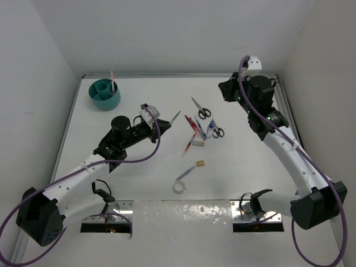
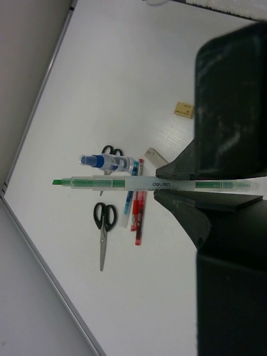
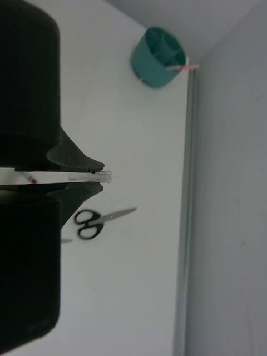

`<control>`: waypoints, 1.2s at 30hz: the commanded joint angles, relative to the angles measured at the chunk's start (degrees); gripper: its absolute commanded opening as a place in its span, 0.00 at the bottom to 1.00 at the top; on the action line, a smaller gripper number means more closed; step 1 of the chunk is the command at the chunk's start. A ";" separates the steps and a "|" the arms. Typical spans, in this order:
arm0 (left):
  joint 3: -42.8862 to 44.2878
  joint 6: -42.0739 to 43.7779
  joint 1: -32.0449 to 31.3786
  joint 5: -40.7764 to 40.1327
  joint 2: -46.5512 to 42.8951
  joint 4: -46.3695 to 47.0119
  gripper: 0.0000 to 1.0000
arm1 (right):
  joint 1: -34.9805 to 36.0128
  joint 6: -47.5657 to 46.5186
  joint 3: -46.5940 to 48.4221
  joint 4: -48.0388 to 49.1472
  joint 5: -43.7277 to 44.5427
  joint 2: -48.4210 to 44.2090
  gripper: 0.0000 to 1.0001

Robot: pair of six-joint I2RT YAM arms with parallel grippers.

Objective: Sort the stationery into containers
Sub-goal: Close the pen cap on the pen.

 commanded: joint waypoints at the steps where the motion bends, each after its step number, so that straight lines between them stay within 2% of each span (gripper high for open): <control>1: 2.91 -2.43 -1.07 2.17 -1.17 4.37 0.00 | 4.99 4.62 2.42 9.44 -0.53 -1.55 0.00; 4: 3.26 -5.07 -1.34 2.52 -1.88 5.52 0.00 | 9.82 8.21 1.90 13.22 -0.53 -2.17 0.00; 7: 2.91 -12.25 -1.25 1.48 -2.58 6.75 0.00 | 14.83 9.11 -1.96 22.86 -3.08 -2.87 0.00; 11: 1.77 -19.90 -1.34 1.38 -2.85 12.62 0.00 | 20.19 8.41 -2.16 29.75 -4.31 -2.26 0.00; 22: -2.27 -29.50 -0.81 -2.30 -4.60 20.72 0.00 | 24.25 5.33 -0.48 31.33 -2.91 0.29 0.00; 36: -3.16 -29.42 -0.90 -2.66 -5.04 23.54 0.00 | 25.30 4.71 -1.01 31.25 -1.32 0.91 0.00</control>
